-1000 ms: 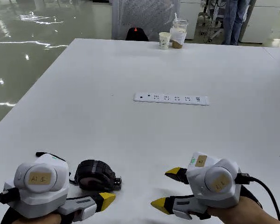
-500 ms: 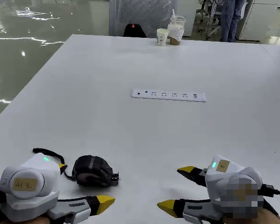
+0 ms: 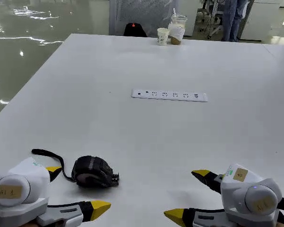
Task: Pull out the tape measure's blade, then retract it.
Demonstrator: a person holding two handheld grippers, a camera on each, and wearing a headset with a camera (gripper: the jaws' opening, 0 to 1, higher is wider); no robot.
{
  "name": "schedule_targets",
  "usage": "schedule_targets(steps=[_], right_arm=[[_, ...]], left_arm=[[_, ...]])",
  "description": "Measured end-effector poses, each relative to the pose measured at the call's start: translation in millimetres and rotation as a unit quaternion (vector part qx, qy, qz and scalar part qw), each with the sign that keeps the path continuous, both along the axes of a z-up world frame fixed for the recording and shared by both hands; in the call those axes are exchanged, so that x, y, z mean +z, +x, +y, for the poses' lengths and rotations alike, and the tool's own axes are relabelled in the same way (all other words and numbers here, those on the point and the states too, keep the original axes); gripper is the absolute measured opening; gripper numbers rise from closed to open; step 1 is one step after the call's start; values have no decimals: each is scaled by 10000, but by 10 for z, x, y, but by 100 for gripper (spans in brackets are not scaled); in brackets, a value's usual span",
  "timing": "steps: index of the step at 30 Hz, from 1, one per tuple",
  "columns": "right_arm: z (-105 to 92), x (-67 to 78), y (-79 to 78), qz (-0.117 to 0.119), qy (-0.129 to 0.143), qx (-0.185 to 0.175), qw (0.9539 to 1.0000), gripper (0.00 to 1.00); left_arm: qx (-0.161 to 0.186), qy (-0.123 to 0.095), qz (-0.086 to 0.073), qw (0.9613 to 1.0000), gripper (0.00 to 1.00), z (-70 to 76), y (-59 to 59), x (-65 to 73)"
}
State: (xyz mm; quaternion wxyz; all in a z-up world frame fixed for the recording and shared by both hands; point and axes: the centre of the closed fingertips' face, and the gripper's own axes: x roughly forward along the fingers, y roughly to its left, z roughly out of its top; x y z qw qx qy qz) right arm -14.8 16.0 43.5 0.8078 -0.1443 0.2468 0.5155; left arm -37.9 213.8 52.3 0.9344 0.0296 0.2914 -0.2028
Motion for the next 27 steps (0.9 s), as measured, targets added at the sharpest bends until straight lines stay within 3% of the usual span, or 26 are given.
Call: schedule_targets(steps=[5, 12, 27], right_arm=[[-50, 8, -17, -31, 71, -72, 9999, 73], [-48, 68, -64, -90, 309, -49, 9995, 78], [-88, 90, -160, -49, 302, -13, 9995, 87]], left_arm=[[-172, 40, 13, 9998, 93, -18, -35, -20], [-364, -104, -154, 9992, 96, -59, -66, 50], [-495, -171, -236, 9984, 99, -116, -131, 107]])
